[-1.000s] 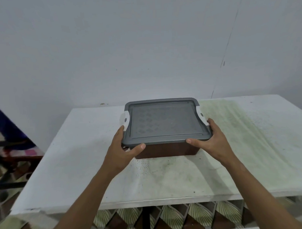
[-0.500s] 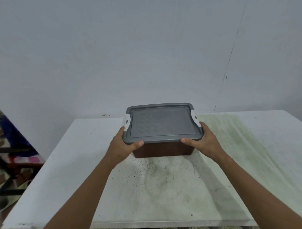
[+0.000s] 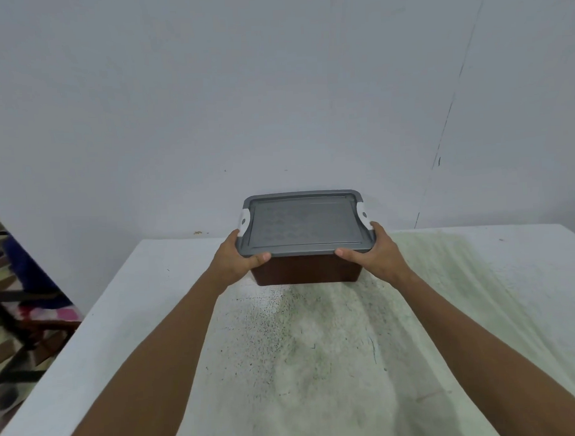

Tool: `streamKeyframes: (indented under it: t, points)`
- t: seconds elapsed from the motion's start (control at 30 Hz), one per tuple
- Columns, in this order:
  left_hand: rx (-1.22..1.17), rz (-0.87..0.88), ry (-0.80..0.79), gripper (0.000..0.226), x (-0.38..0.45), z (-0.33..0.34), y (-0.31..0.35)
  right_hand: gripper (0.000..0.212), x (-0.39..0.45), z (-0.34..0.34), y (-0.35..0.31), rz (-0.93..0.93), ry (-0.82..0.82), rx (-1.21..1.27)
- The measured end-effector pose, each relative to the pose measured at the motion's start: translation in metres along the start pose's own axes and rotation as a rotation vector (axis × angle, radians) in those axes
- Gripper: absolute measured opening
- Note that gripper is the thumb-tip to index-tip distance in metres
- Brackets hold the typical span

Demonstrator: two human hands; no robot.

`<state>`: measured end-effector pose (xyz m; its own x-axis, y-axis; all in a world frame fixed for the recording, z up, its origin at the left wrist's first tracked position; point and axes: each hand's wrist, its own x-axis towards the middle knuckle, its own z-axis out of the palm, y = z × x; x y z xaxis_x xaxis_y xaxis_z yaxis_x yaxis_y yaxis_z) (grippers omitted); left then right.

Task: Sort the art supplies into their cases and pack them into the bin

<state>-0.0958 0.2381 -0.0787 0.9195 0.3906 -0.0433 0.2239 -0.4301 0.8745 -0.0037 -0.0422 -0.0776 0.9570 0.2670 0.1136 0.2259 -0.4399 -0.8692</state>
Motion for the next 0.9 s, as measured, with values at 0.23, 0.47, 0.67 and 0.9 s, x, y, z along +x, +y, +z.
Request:
streamKeyframes:
  t: [0.23,0.47,0.67,0.9]
  points:
    - [-0.007,0.015,0.002,0.106,0.021,-0.002,-0.005,0.087,0.018,0.002,-0.002,0.014,-0.033,-0.026]
    - [0.008,0.036,-0.020,0.104,0.034,-0.004,-0.012,0.093,0.025,0.005,0.000,0.021,-0.046,-0.048]
    - [0.037,0.028,-0.011,0.101,0.036,-0.006,-0.010,0.095,0.026,0.005,-0.002,0.031,-0.055,-0.039]
    - [0.162,-0.001,0.145,0.074,0.021,0.000,0.003,0.104,0.026,0.010,-0.002,0.107,0.074,-0.170]
